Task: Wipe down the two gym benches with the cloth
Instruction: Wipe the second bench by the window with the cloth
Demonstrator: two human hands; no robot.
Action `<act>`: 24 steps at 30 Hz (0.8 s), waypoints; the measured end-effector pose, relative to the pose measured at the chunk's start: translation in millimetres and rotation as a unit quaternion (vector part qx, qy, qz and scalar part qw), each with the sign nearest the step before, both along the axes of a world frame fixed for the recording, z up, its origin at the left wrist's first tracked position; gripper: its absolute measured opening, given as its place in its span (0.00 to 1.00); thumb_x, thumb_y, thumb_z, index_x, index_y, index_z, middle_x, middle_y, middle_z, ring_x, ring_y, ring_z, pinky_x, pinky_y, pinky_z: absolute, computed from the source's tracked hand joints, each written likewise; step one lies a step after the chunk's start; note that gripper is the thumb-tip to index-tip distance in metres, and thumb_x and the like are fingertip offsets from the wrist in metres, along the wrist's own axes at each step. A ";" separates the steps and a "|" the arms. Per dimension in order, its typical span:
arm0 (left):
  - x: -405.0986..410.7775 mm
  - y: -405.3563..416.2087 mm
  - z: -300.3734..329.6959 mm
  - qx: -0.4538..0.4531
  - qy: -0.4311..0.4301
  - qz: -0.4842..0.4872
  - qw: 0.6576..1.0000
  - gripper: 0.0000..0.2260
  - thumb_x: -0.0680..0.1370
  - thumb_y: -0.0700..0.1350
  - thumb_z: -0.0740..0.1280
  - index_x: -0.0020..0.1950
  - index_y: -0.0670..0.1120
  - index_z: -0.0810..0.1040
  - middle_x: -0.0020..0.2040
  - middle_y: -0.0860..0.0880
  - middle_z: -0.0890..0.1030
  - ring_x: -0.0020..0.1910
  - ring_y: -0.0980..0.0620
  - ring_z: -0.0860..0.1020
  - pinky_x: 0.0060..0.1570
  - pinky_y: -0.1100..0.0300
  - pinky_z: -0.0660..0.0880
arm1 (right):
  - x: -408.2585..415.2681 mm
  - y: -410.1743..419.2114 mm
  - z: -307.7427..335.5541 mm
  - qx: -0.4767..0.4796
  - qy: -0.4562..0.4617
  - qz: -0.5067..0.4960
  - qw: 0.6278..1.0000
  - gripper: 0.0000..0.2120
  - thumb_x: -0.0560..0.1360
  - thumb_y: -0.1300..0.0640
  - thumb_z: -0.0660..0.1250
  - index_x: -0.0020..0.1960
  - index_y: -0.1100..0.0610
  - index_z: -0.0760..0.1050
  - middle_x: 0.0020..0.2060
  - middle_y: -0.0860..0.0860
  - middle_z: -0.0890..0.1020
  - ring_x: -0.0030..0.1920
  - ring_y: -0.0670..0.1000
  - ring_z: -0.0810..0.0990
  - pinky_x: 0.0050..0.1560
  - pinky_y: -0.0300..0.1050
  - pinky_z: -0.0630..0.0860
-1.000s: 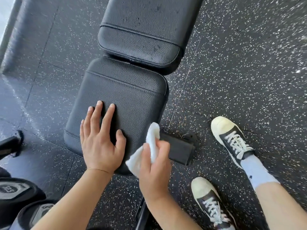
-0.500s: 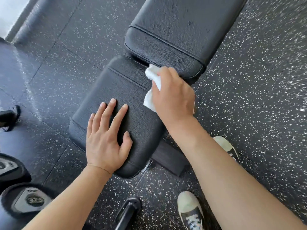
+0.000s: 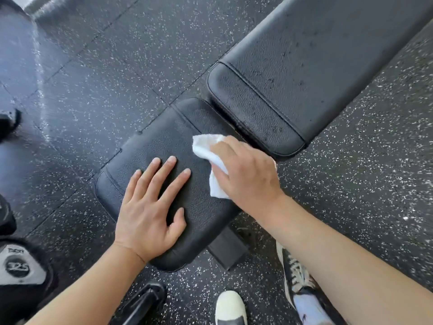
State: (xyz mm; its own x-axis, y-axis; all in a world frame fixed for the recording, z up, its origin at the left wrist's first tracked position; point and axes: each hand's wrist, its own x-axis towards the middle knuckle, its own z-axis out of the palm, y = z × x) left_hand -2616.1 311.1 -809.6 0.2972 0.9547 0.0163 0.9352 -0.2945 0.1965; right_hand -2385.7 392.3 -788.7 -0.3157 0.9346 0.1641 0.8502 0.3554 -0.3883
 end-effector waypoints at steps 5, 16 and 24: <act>-1.9 0.5 -2.9 -0.010 0.006 -0.003 1.000 0.36 0.75 0.56 0.64 0.84 0.56 0.64 0.86 0.48 0.59 0.84 0.42 0.58 0.81 0.39 0.55 | 27.6 -16.3 3.0 -0.043 0.007 0.020 0.999 0.07 0.75 0.56 0.72 0.51 0.57 0.79 0.43 0.51 0.79 0.38 0.55 0.79 0.33 0.52 0.76; -0.6 0.2 -1.9 -0.033 0.014 -0.002 0.999 0.37 0.75 0.58 0.63 0.85 0.56 0.61 0.86 0.48 0.58 0.85 0.41 0.57 0.81 0.37 0.56 | -76.8 104.4 5.3 -0.040 -0.019 0.103 0.994 0.15 0.81 0.43 0.63 0.56 0.56 0.73 0.47 0.52 0.80 0.43 0.58 0.83 0.35 0.49 0.65; 2.8 0.1 6.4 -0.055 0.007 -0.001 0.998 0.36 0.76 0.57 0.64 0.84 0.56 0.63 0.86 0.48 0.58 0.85 0.41 0.57 0.81 0.37 0.55 | -9.6 45.9 10.8 -0.065 -0.021 0.141 0.988 0.10 0.78 0.49 0.69 0.53 0.55 0.74 0.45 0.50 0.78 0.41 0.54 0.79 0.36 0.50 0.73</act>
